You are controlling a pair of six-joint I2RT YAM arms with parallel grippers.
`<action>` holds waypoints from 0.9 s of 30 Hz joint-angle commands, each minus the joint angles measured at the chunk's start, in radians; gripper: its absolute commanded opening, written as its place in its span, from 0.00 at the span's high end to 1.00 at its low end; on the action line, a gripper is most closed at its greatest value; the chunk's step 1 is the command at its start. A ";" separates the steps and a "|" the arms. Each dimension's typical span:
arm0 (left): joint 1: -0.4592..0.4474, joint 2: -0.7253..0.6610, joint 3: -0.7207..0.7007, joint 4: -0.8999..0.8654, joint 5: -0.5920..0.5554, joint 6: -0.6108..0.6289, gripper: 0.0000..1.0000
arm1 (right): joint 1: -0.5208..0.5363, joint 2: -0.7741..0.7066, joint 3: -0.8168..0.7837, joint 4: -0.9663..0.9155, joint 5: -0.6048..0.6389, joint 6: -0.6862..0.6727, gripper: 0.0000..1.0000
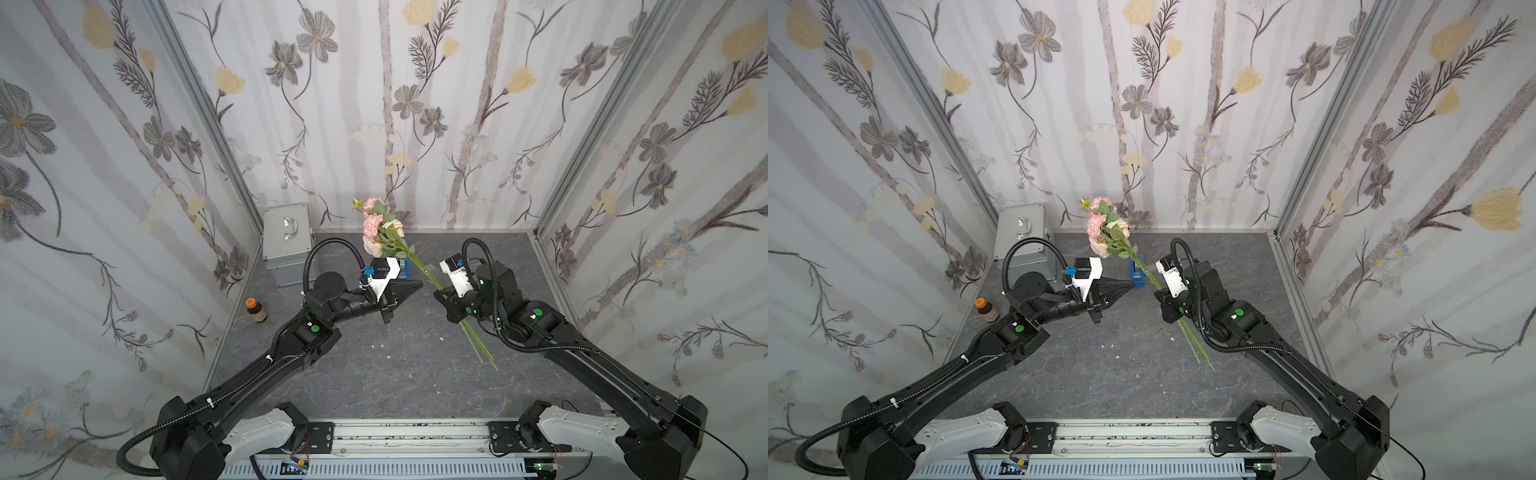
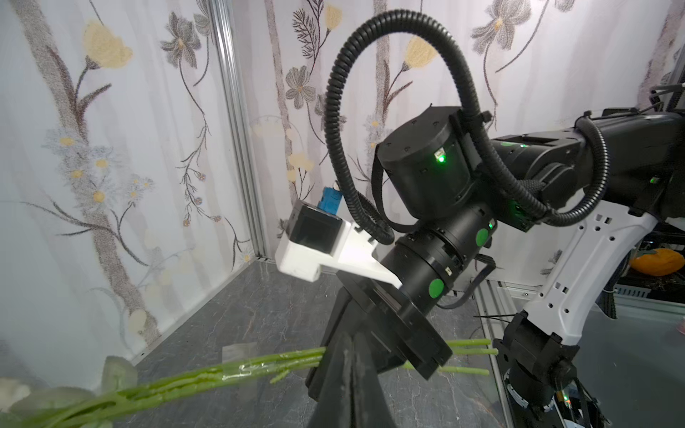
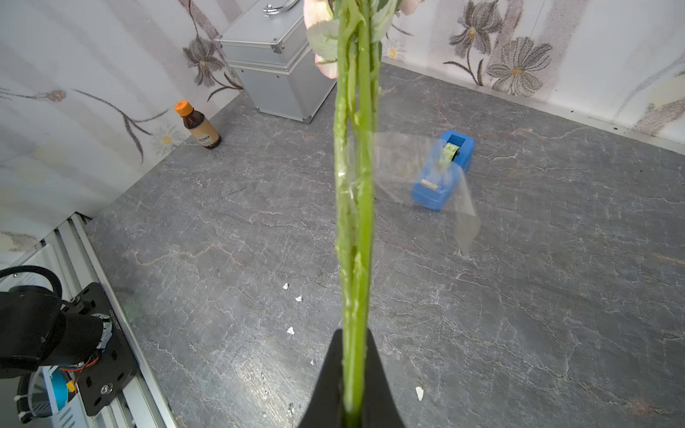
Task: Wrap bouquets with tape
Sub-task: Wrap the tape around the bouquet.
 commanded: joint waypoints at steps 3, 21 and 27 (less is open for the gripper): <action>0.001 0.080 0.069 0.006 -0.059 0.035 1.00 | 0.049 -0.024 -0.039 0.116 -0.004 -0.041 1.00; 0.000 0.033 0.102 -0.073 -0.166 -0.002 0.57 | 0.074 -0.114 -0.076 0.170 0.088 0.069 1.00; 0.000 -0.234 -0.161 -0.133 -0.068 0.144 0.33 | 0.042 -0.128 0.009 0.128 -0.039 0.021 1.00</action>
